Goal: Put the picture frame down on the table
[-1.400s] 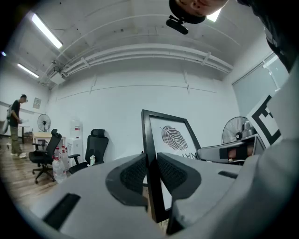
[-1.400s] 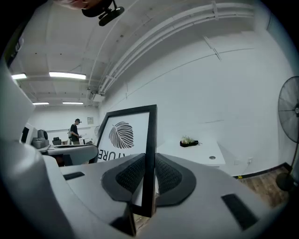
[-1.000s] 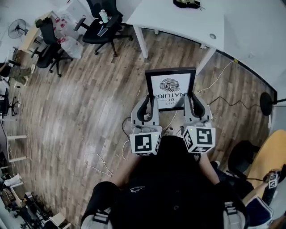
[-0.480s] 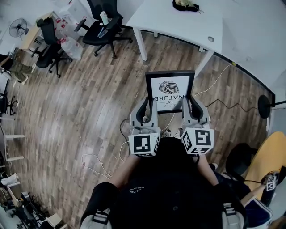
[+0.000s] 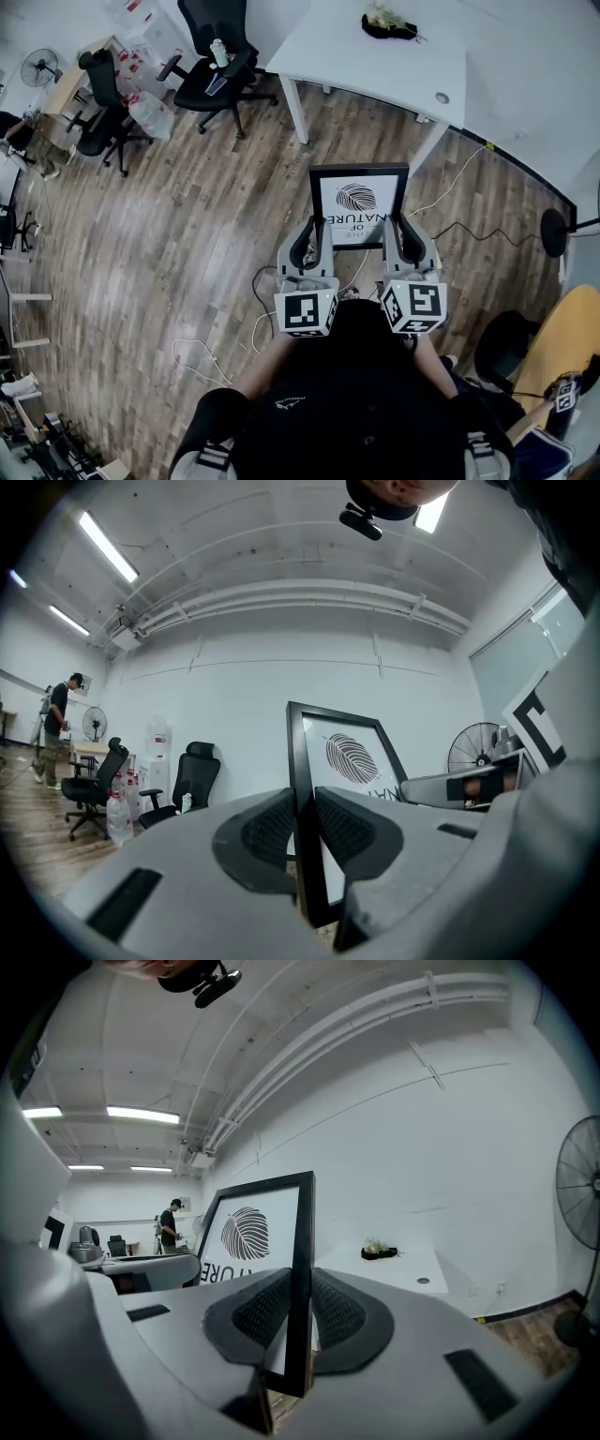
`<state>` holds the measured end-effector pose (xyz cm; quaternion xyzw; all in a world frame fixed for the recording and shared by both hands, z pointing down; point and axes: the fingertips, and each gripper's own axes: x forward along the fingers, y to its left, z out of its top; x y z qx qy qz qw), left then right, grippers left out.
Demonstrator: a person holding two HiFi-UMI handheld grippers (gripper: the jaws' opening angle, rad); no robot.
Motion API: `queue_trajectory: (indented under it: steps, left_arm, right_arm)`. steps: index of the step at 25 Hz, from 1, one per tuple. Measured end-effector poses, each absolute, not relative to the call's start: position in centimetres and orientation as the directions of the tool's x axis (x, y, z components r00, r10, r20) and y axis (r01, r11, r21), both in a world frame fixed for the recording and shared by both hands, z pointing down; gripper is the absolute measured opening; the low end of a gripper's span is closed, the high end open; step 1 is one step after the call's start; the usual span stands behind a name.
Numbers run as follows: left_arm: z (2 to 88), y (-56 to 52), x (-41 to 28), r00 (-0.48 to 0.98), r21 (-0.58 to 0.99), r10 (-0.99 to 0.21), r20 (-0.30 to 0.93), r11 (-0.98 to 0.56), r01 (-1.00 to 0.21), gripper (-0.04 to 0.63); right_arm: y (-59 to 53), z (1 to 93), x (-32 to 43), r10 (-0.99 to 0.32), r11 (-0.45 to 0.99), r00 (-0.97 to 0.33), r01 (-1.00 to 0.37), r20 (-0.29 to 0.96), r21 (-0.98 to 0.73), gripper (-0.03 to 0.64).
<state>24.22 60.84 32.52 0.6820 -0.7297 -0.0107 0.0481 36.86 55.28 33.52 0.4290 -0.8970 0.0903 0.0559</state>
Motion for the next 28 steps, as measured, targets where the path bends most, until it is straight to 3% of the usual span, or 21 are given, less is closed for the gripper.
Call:
queue_trajectory:
  steps: [28]
  left_arm:
    - [32.9, 41.2, 9.2, 0.086, 0.081, -0.993, 0.081, -0.079, -0.994, 0.075]
  right_arm:
    - [37.9, 33.7, 22.7, -0.85, 0.472, -0.488, -0.873, 0.198, -0.127, 0.067]
